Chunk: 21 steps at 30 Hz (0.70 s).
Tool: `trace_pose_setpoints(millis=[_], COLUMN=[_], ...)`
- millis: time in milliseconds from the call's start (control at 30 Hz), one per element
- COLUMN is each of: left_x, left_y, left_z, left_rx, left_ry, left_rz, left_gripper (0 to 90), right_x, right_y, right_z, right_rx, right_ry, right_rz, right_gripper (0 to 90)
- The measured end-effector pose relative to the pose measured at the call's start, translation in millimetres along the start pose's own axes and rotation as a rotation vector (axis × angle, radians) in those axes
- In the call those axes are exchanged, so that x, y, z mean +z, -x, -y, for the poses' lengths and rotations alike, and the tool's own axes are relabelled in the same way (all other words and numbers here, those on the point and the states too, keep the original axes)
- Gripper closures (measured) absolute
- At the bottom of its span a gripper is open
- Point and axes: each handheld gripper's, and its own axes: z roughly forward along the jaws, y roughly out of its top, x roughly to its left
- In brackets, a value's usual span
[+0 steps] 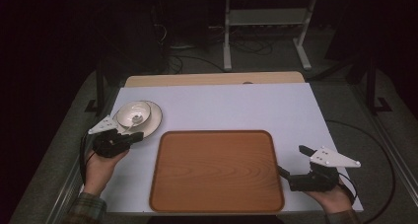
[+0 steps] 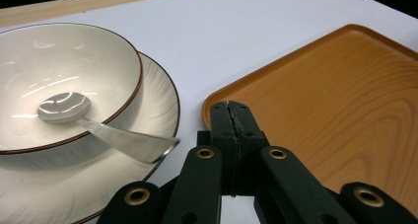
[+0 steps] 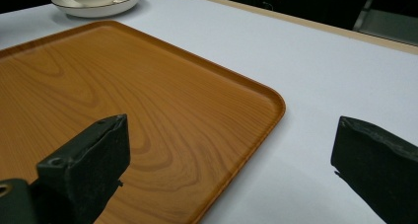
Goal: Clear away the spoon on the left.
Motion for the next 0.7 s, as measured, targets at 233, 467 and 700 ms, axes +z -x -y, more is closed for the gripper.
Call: trace_pose_setpoints(millis=[233,467,700], left_x=[-5.4,-12.4,-17.3], left_y=[-5.4,-13.1,-19.7], left_z=[1.2,3.0,5.1], left_rx=[-0.017,-0.039,-0.050], left_ry=[0.016,0.032,0.031], left_rz=[-0.019,-0.041,-0.070], left_gripper=[89.4,89.5,89.4], right_x=[0.2,1.3,0.8], right_y=[-0.4,-1.4,-0.6], right_z=[0.1,0.2,0.5], right_rx=[0.000,-0.001,-0.002], right_ry=[-0.003,-0.007,-0.007], right_rz=[-0.002,-0.006,-0.004], right_gripper=[0.9,0.9,1.0])
